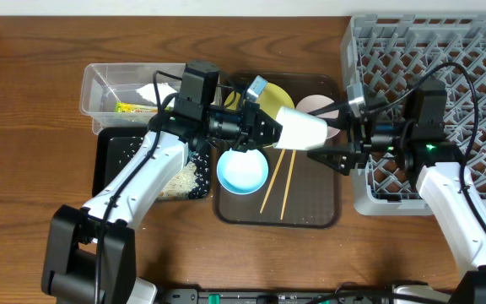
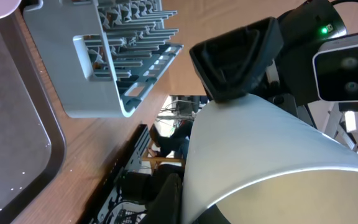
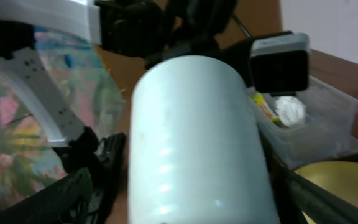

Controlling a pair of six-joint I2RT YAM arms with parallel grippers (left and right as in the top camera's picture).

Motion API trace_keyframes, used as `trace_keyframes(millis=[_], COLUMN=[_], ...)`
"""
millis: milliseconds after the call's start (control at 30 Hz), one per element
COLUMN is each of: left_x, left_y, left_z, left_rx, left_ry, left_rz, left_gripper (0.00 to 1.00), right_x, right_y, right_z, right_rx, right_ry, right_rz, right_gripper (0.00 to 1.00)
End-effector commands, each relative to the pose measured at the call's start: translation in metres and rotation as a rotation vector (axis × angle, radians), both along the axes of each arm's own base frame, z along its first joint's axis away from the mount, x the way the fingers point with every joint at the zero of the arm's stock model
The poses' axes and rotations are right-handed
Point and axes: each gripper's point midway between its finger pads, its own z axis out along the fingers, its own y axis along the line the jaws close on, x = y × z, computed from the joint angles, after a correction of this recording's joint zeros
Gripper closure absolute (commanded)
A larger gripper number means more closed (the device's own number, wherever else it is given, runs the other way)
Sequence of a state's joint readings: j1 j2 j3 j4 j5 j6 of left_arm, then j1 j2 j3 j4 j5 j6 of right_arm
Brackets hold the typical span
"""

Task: Sort waste into correct bins and load items into the dishwasher rack
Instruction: 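Lift the white cup and hand it to the right gripper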

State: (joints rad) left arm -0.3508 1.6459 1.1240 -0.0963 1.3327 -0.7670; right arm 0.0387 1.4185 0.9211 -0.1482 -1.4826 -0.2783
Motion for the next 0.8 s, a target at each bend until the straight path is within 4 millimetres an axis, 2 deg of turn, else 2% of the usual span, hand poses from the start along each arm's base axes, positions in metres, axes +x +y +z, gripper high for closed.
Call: trace_keyframes(millis=[0, 767], left_x=[-0.0028, -0.0109], left_y=[-0.0012, -0.0099], left_z=[0.0034, 0.003], left_rx=[-0.015, -0.008], left_ry=[0.015, 0.045], left_rz=[-0.019, -0.04], left_gripper=[0.93, 0.94], right_x=[-0.0079, -0.0039], right_y=[0.0031, 0.003], right_z=[0.0094, 0.0061], right_rx=[0.037, 0.019], right_ry=[-0.024, -0.022], right_rz=[0.06, 0.036], right_gripper=[0.14, 0.32])
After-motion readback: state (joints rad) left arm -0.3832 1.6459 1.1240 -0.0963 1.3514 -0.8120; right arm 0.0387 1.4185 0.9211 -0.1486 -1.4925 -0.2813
